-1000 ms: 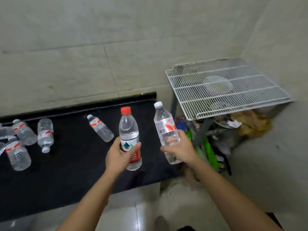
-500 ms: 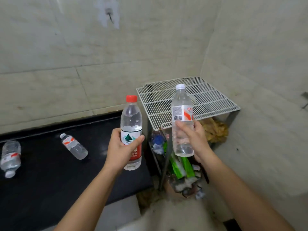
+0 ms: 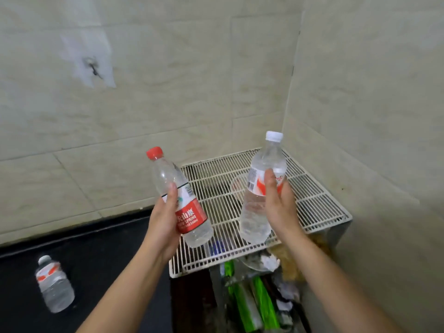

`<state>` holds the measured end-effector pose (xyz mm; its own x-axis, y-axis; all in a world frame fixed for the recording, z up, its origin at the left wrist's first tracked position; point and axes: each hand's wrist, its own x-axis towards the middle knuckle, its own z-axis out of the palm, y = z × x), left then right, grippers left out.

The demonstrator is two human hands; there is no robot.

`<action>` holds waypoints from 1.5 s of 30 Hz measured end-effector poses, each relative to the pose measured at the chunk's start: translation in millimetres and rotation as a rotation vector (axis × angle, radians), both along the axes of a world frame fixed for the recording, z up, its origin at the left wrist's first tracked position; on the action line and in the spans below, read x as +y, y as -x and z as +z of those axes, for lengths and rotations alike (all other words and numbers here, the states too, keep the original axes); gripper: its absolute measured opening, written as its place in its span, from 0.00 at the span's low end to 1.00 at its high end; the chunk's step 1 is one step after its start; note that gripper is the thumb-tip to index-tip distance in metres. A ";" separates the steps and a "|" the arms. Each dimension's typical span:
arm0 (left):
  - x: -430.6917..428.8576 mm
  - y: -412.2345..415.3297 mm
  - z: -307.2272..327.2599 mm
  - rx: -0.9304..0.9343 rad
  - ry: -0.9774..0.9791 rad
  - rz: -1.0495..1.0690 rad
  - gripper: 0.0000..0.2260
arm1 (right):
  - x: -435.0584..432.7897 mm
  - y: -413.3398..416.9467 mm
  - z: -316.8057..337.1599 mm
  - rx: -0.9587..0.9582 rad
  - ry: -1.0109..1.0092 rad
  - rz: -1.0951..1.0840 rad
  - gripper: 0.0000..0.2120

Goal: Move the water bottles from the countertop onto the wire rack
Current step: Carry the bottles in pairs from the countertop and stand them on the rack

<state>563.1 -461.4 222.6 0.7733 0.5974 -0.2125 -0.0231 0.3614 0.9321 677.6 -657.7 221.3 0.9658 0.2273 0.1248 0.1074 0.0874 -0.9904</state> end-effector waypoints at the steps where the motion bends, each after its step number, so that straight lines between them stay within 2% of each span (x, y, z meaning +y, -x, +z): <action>1: -0.5 -13.4 -0.2 -0.010 -0.031 0.013 0.27 | -2.7 -19.7 -1.3 -0.056 0.056 -0.019 0.28; 5: 7.4 -54.4 -2.4 -0.004 -0.177 0.025 0.28 | -3.8 -75.6 1.9 -0.186 0.259 -0.039 0.17; 10: 32.4 -107.4 0.2 0.012 -0.280 -0.051 0.24 | 13.6 -136.2 -1.8 -0.360 0.601 0.032 0.25; 15: 66.4 -173.4 2.1 0.021 -0.269 -0.043 0.18 | 52.2 -187.2 2.5 -0.315 0.637 0.132 0.27; 17: 76.1 -197.4 3.5 0.036 -0.250 -0.035 0.18 | 71.8 -205.7 5.6 -0.292 0.663 0.167 0.28; 21: 96.0 -237.8 -4.4 0.067 -0.243 -0.018 0.20 | 109.6 -233.5 6.4 -0.325 0.762 0.253 0.24; 24: 105.3 -260.3 -11.5 0.069 -0.281 -0.018 0.20 | 132.9 -245.1 1.9 -0.338 0.741 0.299 0.25; 30: 110.8 -276.5 -36.1 0.042 -0.449 -0.054 0.23 | 147.2 -269.9 -23.6 -0.178 0.578 0.356 0.29; 33: 113.1 -276.3 -43.2 0.055 -0.447 -0.046 0.24 | 151.0 -268.0 -24.7 -0.090 0.507 0.412 0.31; 45: 110.6 -271.4 -44.0 0.099 -0.471 -0.079 0.25 | 156.3 -263.9 -22.1 -0.042 0.527 0.467 0.36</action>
